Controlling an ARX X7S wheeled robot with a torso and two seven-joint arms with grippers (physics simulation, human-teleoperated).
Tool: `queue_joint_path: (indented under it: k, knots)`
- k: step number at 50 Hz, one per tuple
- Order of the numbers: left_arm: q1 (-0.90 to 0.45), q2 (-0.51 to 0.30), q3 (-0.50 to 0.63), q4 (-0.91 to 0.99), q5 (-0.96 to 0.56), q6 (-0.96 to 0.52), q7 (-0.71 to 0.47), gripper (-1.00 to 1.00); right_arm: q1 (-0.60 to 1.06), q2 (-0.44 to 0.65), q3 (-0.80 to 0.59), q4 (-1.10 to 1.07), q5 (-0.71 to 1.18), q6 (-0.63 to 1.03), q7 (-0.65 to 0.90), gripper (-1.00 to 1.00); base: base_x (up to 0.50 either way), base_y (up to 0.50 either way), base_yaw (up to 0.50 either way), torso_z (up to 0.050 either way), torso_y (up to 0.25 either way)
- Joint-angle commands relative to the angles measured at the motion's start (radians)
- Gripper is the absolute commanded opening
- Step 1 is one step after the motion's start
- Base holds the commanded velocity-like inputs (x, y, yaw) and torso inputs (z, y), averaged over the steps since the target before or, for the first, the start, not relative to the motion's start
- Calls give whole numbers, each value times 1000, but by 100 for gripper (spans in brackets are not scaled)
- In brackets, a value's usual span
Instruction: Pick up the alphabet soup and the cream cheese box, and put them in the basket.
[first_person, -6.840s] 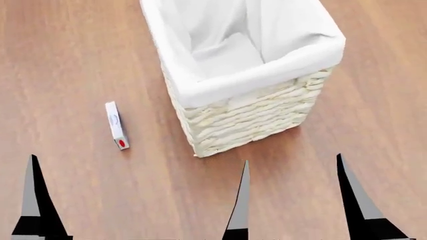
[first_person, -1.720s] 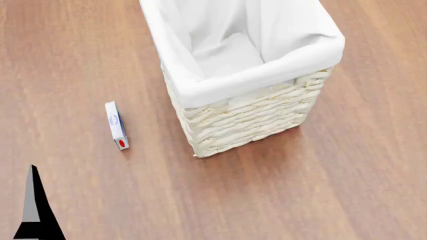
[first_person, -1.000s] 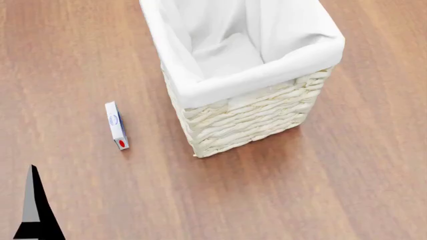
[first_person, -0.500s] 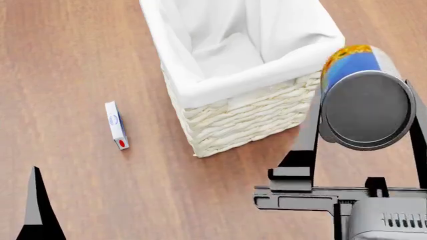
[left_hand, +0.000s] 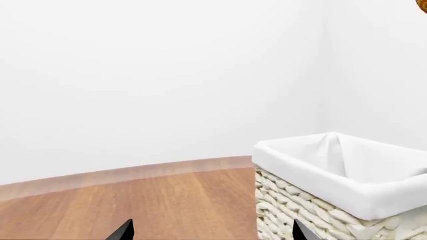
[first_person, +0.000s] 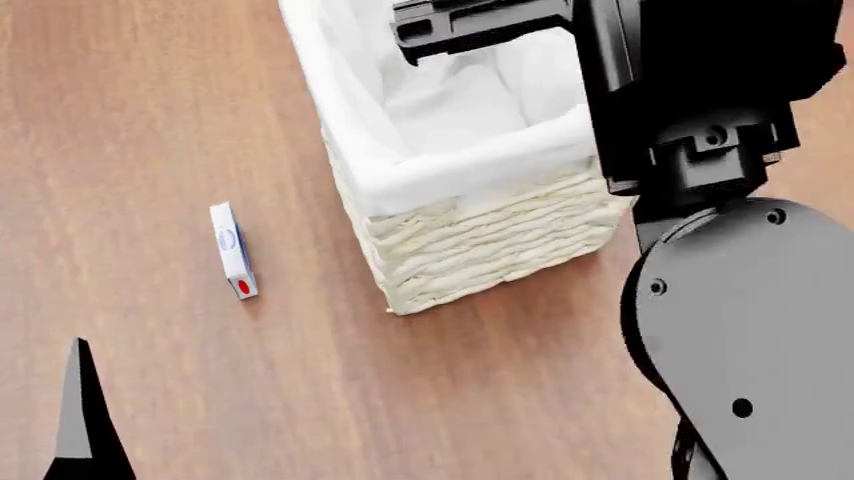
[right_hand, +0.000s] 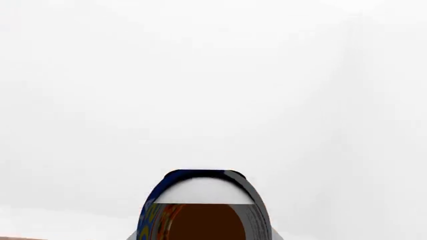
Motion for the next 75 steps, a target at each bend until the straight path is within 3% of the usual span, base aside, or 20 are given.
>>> queue_joint_path:
  k: [1,11,29,75]
  knots:
    - [1,-3,1,3,-3,0,-2,100,276,-151,-55,476,33,48,-201,-100,0,0,0,0,0]
    - [4,-4,-1,-4,-6,12,-5,100,433,-239,-78,861,62,126,-311,-100,0,0,0,0,0]
    - [-12,-6,4,-11,-14,7,-3,100,391,-227,-194,850,-19,93,-327,-100,0,0,0,0,1]
    - [4,-17,9,9,-6,5,-21,100,286,-233,-280,914,-67,36,-338,-100,0,0,0,0,1]
